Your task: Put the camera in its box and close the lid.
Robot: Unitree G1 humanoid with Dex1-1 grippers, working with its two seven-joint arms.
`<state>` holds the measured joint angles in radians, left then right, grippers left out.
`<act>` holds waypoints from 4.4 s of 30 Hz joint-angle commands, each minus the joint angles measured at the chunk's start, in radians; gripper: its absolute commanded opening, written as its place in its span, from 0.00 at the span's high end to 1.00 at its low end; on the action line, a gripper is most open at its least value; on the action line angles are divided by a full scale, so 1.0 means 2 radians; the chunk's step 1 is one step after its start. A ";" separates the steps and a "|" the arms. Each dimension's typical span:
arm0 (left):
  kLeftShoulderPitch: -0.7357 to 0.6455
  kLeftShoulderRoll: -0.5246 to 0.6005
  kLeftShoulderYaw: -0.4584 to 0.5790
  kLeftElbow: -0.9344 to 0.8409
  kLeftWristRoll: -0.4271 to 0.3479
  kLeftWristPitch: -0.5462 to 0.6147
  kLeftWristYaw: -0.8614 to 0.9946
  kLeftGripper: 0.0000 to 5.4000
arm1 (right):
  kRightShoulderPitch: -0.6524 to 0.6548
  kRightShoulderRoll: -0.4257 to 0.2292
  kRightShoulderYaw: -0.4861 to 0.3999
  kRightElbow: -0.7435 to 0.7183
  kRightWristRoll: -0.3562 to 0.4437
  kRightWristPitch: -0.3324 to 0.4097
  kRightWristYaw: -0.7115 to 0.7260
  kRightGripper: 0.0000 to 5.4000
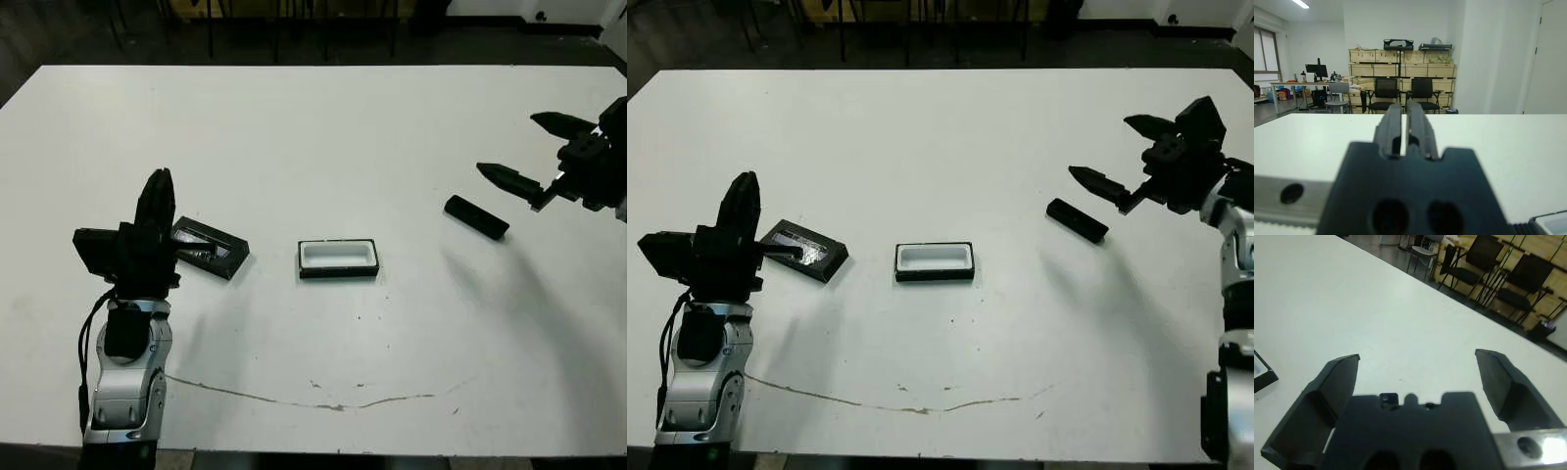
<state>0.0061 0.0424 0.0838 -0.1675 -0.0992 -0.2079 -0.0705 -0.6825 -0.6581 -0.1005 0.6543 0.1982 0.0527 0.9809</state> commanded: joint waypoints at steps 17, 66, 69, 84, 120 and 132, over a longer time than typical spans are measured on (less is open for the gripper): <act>0.009 0.004 0.003 0.001 0.001 0.013 0.001 1.00 | -0.029 0.012 0.029 0.098 -0.011 0.015 0.069 0.00; 0.008 0.011 0.010 0.001 -0.003 0.013 -0.011 1.00 | -0.004 0.042 0.038 0.168 -0.039 0.021 0.065 0.00; 0.009 0.011 0.010 0.003 -0.002 0.010 -0.011 1.00 | 0.000 0.041 0.037 0.164 -0.040 0.022 0.061 0.00; 0.014 0.012 0.009 -0.001 0.001 0.013 -0.011 1.00 | 0.005 0.037 0.035 0.162 -0.040 0.027 0.050 0.00; 0.017 0.012 0.011 -0.004 -0.001 0.015 -0.013 1.00 | 0.057 0.045 0.048 0.085 -0.066 0.027 -0.047 0.25; 0.016 0.011 0.013 -0.005 -0.008 0.020 -0.015 1.00 | 0.053 0.033 0.071 0.104 -0.092 -0.011 -0.044 0.66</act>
<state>0.0279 0.0527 0.1024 -0.1778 -0.1100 -0.1934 -0.0977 -0.5918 -0.5823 0.0205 0.8352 0.0437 0.0141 0.8809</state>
